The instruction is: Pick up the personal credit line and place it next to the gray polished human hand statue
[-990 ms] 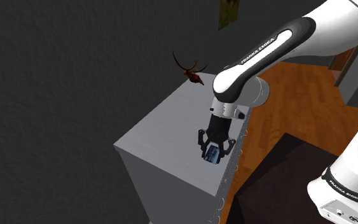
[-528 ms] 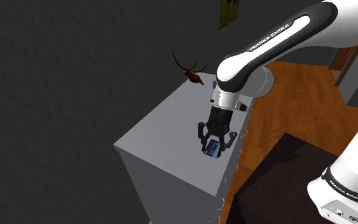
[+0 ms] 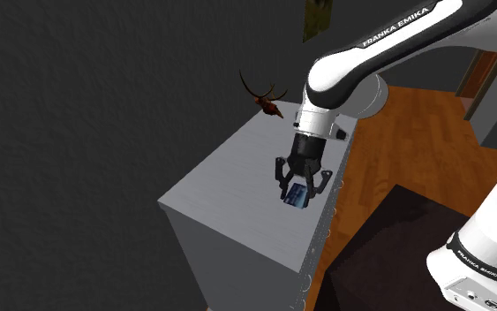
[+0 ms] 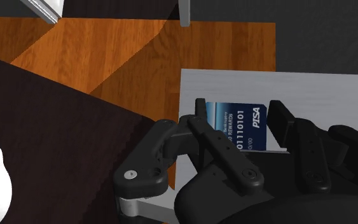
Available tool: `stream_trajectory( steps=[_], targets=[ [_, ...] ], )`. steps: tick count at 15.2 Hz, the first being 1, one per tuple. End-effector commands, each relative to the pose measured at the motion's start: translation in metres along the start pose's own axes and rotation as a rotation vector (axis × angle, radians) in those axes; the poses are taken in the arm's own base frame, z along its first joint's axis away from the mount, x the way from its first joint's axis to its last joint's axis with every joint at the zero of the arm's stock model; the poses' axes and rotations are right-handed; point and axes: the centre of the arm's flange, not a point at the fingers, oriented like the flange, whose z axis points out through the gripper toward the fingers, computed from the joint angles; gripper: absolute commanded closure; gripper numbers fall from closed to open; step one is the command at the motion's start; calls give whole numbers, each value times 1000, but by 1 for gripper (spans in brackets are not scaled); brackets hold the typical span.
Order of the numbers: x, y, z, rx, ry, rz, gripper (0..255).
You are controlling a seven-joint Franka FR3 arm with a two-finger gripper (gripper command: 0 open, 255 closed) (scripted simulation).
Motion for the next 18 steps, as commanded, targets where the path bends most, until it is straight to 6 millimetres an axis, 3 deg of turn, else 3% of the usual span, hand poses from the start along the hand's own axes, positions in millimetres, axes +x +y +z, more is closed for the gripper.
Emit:
stream_trajectory(
  steps=[1, 11, 18],
  targets=[
    [-6, -1, -8, -1, 0, 0, 255],
    [-34, -1, -51, -1, 0, 0, 255],
    [40, -25, -100, -1, 0, 0, 255]
  ],
)
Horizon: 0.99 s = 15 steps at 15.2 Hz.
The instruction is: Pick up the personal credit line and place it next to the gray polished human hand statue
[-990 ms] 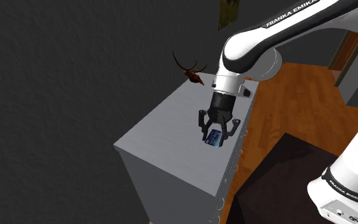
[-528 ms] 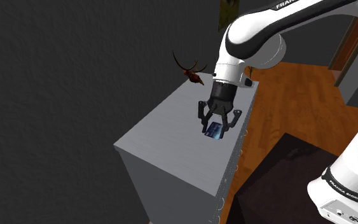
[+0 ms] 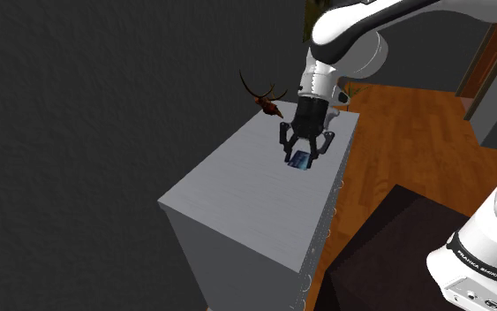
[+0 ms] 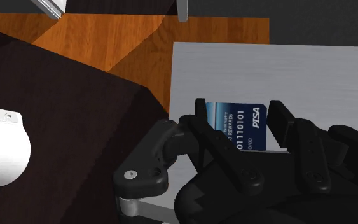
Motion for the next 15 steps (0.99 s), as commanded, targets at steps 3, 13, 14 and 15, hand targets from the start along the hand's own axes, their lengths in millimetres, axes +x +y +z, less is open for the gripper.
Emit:
stream_trajectory(
  steps=[3, 13, 14, 15],
  targets=[
    [43, -14, -30, 0, 0, -1, 255],
    [149, -48, -101, 0, 0, -1, 255],
    [160, -52, -108, 0, 0, -1, 255],
    [171, -55, -115, 0, 0, -1, 255]
  ],
)
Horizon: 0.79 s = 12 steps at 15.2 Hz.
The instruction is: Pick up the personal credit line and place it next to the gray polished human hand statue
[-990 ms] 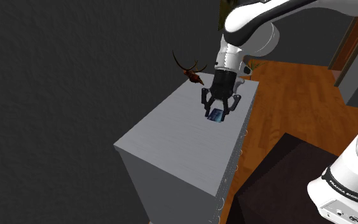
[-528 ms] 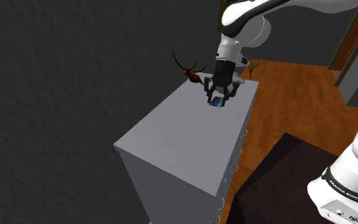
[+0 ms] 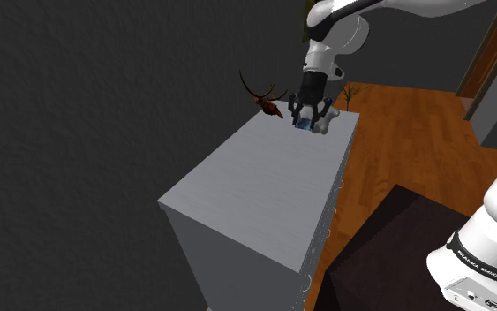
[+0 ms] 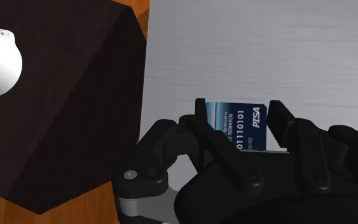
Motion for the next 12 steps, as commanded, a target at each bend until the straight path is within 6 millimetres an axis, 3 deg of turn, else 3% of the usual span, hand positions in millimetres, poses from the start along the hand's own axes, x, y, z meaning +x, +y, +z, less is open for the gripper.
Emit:
stream_trajectory(
  steps=[1, 12],
  targets=[
    [22, -8, -12, 0, 0, 0, 255],
    [139, -46, -90, 0, 0, 0, 255]
  ],
)
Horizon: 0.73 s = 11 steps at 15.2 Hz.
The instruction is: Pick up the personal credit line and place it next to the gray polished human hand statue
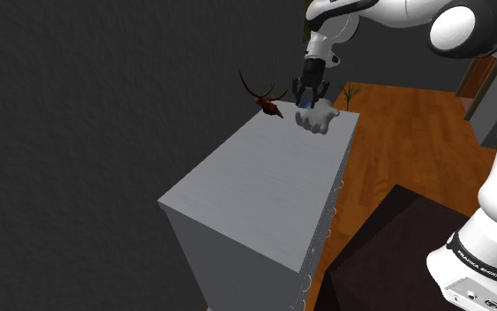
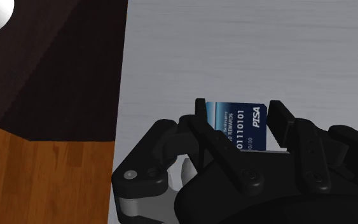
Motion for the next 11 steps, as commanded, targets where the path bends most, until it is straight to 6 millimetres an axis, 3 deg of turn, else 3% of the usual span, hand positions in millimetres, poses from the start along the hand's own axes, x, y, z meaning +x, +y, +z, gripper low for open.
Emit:
stream_trajectory(
  steps=[1, 2, 11],
  targets=[
    [23, -7, -13, -1, 0, -1, 255],
    [27, -8, -15, -1, 0, -1, 255],
    [53, -8, 25, -1, 0, -1, 255]
  ],
)
